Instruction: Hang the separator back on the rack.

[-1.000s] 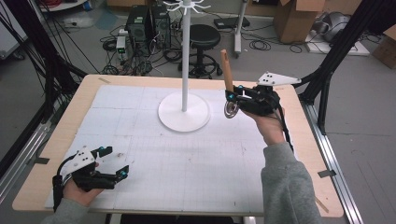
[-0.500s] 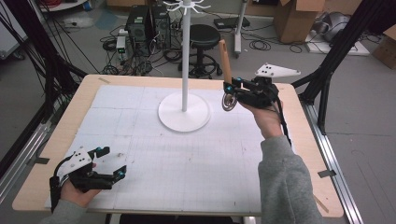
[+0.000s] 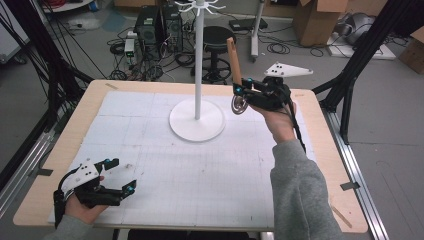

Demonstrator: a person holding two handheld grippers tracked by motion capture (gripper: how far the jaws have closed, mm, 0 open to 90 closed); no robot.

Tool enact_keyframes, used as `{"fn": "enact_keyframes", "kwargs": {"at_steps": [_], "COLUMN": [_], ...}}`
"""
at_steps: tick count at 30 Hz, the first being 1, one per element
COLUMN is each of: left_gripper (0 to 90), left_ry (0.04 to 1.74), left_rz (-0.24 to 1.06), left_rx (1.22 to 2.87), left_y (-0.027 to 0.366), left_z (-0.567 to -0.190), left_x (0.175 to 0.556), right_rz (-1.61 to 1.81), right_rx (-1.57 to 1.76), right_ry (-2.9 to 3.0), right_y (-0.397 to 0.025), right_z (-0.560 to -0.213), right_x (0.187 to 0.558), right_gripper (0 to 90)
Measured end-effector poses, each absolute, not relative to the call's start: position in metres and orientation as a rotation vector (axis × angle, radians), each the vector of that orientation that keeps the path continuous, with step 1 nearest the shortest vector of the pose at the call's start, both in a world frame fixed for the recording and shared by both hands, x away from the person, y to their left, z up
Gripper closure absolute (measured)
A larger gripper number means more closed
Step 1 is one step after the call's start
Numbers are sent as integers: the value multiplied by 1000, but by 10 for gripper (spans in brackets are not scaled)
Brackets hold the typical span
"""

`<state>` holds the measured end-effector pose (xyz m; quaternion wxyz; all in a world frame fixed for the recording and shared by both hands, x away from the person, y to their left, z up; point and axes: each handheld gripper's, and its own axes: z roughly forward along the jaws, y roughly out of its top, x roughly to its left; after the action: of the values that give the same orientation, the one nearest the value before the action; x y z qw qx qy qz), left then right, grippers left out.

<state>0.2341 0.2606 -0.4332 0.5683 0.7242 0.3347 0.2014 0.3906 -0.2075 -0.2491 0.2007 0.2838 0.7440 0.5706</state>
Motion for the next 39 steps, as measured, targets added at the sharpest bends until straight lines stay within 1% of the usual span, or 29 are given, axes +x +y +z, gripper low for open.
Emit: {"fn": "enact_keyframes", "kwargs": {"at_steps": [26,31,39], "left_gripper": [19,19,19], "left_ry": [790,788,796], "left_rz": [471,476,498], "left_rx": [1724,1749,1744], "left_y": [259,256,260], "left_z": [-436,-438,-438], "left_x": [231,228,226], "right_rz": [1605,1614,1618], "right_rx": [797,789,775], "right_ry": [2017,2003,1985], "right_y": [-197,-192,-188], "right_z": [-231,-224,-218], "right_x": [408,411,411], "right_gripper": [696,696,696]}}
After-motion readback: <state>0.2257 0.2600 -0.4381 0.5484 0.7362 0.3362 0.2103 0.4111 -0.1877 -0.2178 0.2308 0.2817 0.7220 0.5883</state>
